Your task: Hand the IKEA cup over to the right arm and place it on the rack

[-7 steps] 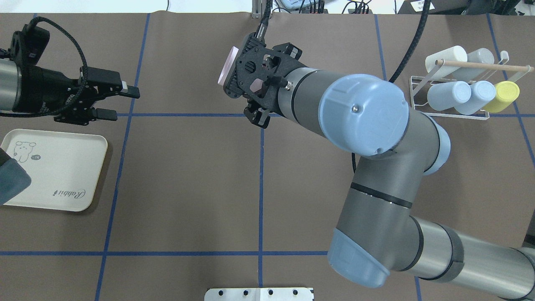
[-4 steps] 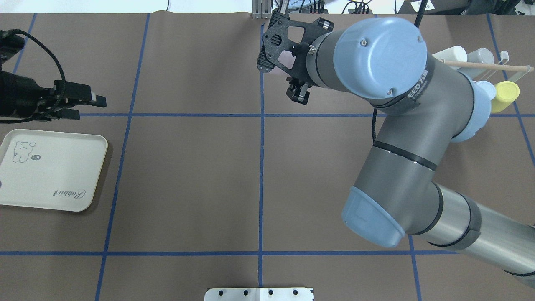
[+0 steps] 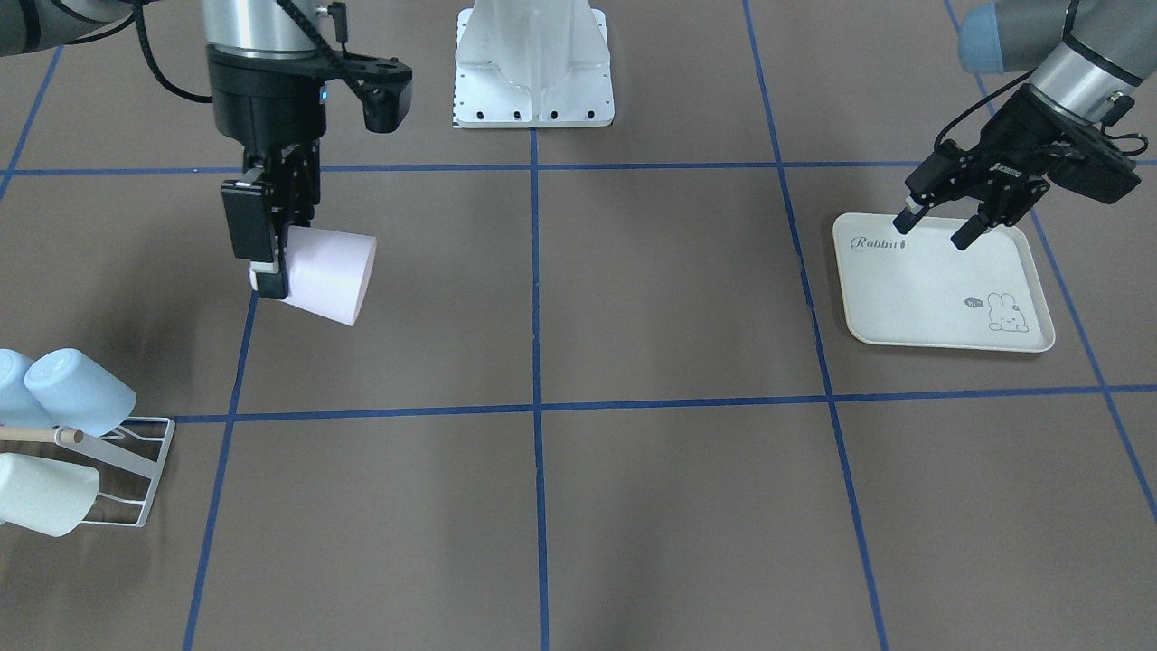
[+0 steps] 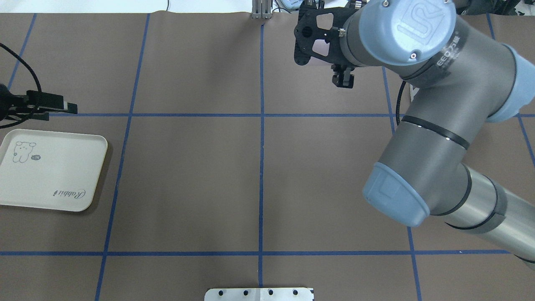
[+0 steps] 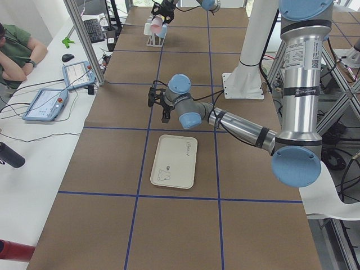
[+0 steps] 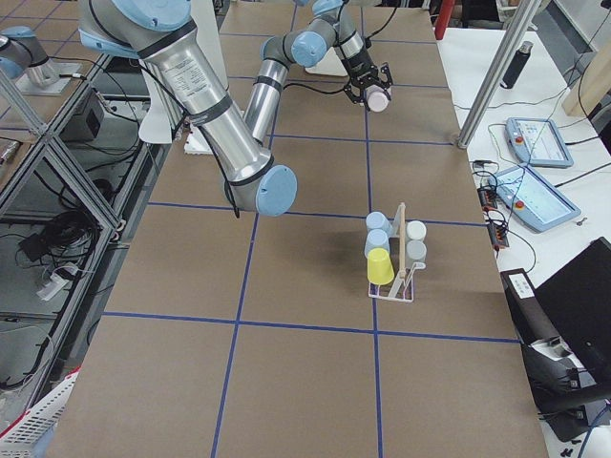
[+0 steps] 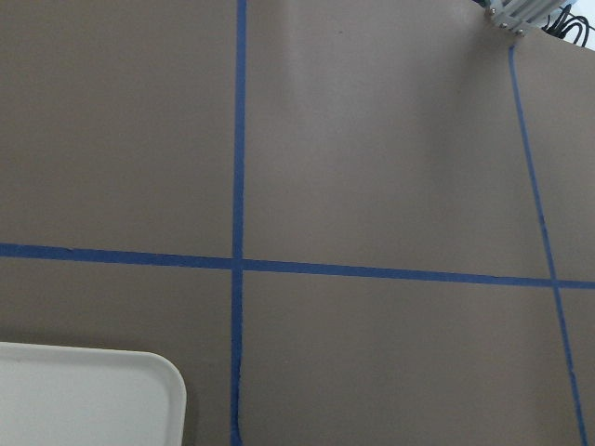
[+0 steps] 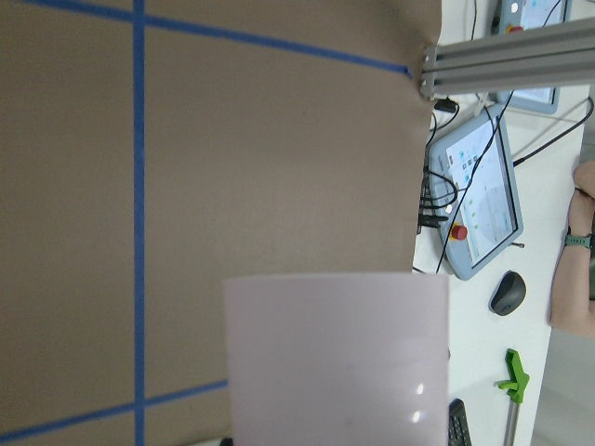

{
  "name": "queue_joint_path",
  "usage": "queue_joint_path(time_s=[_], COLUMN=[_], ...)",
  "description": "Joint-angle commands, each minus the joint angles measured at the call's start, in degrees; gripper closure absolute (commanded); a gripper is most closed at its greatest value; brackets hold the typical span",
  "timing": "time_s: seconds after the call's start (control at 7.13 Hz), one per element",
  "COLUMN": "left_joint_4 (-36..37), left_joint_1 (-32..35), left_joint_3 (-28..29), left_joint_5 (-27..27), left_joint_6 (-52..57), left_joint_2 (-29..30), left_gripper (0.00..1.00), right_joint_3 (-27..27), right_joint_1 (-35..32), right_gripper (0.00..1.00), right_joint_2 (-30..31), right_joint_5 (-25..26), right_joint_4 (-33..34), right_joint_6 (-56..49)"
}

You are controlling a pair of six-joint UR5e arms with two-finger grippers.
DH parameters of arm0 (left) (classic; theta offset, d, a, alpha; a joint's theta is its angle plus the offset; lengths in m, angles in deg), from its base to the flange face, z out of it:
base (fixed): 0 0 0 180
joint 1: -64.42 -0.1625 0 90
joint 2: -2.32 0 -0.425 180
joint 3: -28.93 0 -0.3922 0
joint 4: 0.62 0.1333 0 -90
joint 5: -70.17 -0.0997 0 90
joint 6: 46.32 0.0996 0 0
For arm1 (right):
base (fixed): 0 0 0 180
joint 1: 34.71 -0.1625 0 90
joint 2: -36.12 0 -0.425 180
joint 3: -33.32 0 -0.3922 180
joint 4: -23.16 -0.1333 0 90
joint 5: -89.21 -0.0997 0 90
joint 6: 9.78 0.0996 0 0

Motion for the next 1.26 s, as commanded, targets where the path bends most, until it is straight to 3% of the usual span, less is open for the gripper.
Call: queue_joint_path(time_s=[0.0,0.28,0.7,0.84,1.12], left_joint_4=[2.5,6.7,6.8,6.8,6.8], left_joint_1=[2.9,5.6,5.5,5.5,5.4], left_joint_3=[0.5,0.5,0.4,0.4,0.5], left_joint_5=[0.4,0.7,0.9,0.7,0.7], left_joint_6=[7.1,17.7,18.8,18.8,18.4], left_joint_2=[-0.8,-2.7,-3.1,-3.1,-3.0], left_gripper=[0.00,0.00,0.00,0.00,0.00], right_joint_3=[1.0,3.1,2.5,1.8,-5.1], right_joint_1=[-3.8,-4.6,-8.6,-9.1,-13.6], right_gripper=[0.57,0.57,0.58,0.59,0.64], right_joint_2=[4.2,9.4,16.4,20.2,25.7], right_joint_5=[3.6,12.1,16.6,17.0,17.0], right_joint_4=[2.0,1.9,0.2,-5.9,-24.5], right_joint_6=[-12.0,-24.2,-40.0,-40.3,-50.3])
